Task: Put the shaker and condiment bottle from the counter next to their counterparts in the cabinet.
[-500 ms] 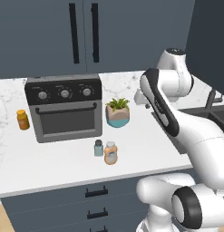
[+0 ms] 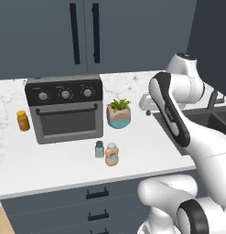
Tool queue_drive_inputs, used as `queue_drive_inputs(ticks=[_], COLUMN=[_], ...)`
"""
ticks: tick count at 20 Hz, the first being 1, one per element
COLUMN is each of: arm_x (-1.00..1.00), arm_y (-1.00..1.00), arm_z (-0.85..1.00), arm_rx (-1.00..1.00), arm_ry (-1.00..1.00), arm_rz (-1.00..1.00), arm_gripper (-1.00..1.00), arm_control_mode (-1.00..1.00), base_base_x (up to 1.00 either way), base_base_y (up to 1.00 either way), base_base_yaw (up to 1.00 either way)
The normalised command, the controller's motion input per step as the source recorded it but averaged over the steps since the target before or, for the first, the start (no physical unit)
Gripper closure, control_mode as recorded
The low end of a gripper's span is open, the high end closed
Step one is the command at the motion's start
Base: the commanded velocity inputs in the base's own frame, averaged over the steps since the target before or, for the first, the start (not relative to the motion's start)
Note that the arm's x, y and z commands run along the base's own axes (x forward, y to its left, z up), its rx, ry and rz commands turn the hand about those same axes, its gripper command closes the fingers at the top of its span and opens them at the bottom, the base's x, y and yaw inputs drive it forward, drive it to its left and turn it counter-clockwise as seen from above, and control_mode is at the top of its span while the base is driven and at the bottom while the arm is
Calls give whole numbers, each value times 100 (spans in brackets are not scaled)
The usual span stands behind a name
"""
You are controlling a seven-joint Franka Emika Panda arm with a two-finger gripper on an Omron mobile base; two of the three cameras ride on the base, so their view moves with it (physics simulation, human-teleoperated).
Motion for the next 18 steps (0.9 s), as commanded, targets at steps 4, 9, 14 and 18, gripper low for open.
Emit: queue_drive_inputs(ticks=[4, 9, 14, 18], arm_x=[-3, 0, 0, -10], arm_y=[0, 4, 23, 46], arm_z=[-2, 0, 0, 0], arm_rx=[1, 6, 11, 3], arm_ry=[1, 0, 0, 0], arm_rz=[0, 1, 8, 11], arm_gripper=[-100, -100, -100, -100], arm_control_mode=[-100, -100, -100, -100], base_base_x=[0, 0, 0, 0], base_base_y=[0, 0, 0, 0], base_base_yaw=[0, 0, 0, 0])
